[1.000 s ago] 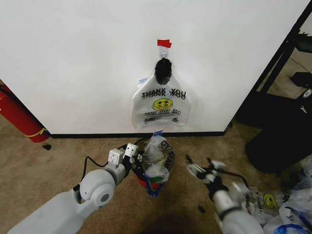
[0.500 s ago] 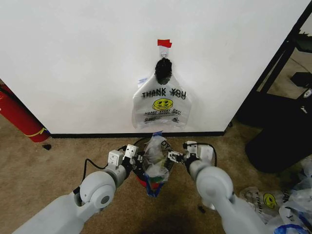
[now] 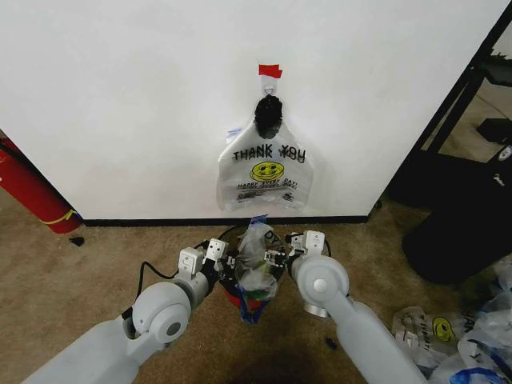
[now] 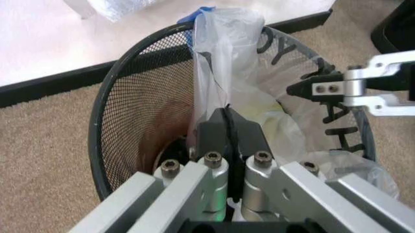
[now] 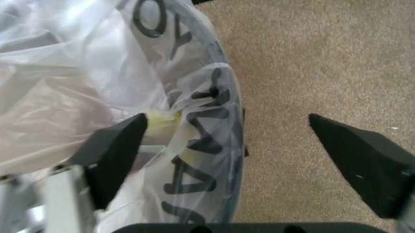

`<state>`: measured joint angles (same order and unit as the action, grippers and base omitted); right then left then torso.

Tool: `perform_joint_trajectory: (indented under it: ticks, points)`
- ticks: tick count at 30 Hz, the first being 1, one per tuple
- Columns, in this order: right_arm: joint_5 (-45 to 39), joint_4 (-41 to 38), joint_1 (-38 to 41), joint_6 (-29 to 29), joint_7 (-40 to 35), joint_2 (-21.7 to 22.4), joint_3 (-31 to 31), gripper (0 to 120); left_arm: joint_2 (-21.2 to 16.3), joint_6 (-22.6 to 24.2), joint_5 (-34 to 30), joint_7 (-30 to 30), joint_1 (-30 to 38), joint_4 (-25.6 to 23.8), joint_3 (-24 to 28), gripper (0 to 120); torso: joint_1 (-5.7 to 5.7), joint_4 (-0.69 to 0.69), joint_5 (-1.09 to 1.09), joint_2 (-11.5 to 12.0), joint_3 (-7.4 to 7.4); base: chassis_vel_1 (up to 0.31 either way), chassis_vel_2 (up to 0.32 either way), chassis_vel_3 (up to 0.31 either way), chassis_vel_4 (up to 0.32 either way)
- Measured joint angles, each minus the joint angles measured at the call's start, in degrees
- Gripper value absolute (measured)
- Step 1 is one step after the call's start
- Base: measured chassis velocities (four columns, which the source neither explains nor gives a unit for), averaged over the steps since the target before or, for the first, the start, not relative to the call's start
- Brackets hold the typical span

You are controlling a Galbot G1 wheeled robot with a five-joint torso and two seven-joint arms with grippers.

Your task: Pick up the garbage bag from the wall and place it over the trash bin.

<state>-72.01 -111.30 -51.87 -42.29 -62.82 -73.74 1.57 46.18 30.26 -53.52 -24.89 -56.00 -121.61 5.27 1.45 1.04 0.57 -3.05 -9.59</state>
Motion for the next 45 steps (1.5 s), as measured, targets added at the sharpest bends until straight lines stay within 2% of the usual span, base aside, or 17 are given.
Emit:
perform_joint_trajectory:
  ticks: [4,7,9,14,16,18,21,23,26,37,45]
  points:
    - [-0.48,1.37,-0.06,0.04,-0.02,-0.48,-0.40,81,0.06,-0.09,0.05,0.14,-0.01,0.00,0.20,0,0.00,0.00,0.00,0.00,0.00,0.000,0.000,0.000,0.000]
    - [-0.47,2.91,-0.22,0.10,-0.02,-1.33,-1.00,67,0.12,-0.19,0.07,0.18,0.00,0.01,0.26,0,0.00,0.00,0.00,0.00,0.00,0.000,0.000,0.000,0.000]
    - [-0.52,3.37,-0.19,0.12,0.02,-1.60,-1.26,63,0.11,-0.21,0.07,0.20,0.02,0.01,0.28,0,0.00,0.00,0.00,0.00,0.00,0.000,0.000,0.000,0.000]
    - [-0.97,5.62,1.07,0.15,0.25,-2.68,-1.07,42,-0.03,-0.27,0.12,0.22,0.04,0.00,0.28,0,0.00,-0.01,0.00,0.00,0.00,0.000,0.000,0.000,0.000]
    - [-1.00,5.74,1.22,0.16,0.23,-2.75,-0.96,41,-0.04,-0.27,0.12,0.22,-0.01,-0.06,0.26,0,0.00,-0.01,0.00,0.00,0.00,0.000,0.000,0.000,0.000]
    - [-1.12,5.81,1.46,0.18,0.11,-2.76,-0.84,29,-0.06,-0.28,0.12,0.22,-0.13,-0.29,0.19,0,0.00,-0.01,0.00,0.00,0.00,0.000,0.000,0.000,0.000]
    - [-1.27,5.80,1.52,0.21,-0.06,-2.71,-0.86,18,-0.15,-0.30,0.10,0.19,-0.29,-0.33,-0.03,0,0.00,0.00,0.00,0.00,0.00,0.000,0.000,0.000,0.000]
    - [-1.28,5.80,1.52,0.22,-0.06,-2.71,-0.88,15,-0.16,-0.30,0.09,0.18,-0.31,-0.33,-0.06,0,0.00,0.00,0.00,0.00,0.00,0.000,0.000,0.000,0.000]
    - [-1.30,5.80,1.24,0.25,0.04,-2.75,-1.20,1,-0.12,-0.32,0.07,0.18,-0.37,-0.16,-0.10,0,0.00,-0.01,0.00,0.00,0.00,0.000,0.000,0.000,0.000]
    - [-0.45,4.78,-1.23,0.34,2.29,-3.63,-3.95,0,-0.31,-0.37,-1.81,-0.66,-0.64,-1.08,-2.04,0,0.00,-0.01,0.00,0.00,0.00,0.000,0.000,0.000,0.000]
    - [0.80,3.43,-3.50,0.39,5.34,-4.53,-7.10,0,-3.00,0.28,-6.37,-2.81,-1.98,-3.40,-6.94,0,0.00,0.01,0.01,0.00,0.00,0.000,0.000,0.000,0.000]
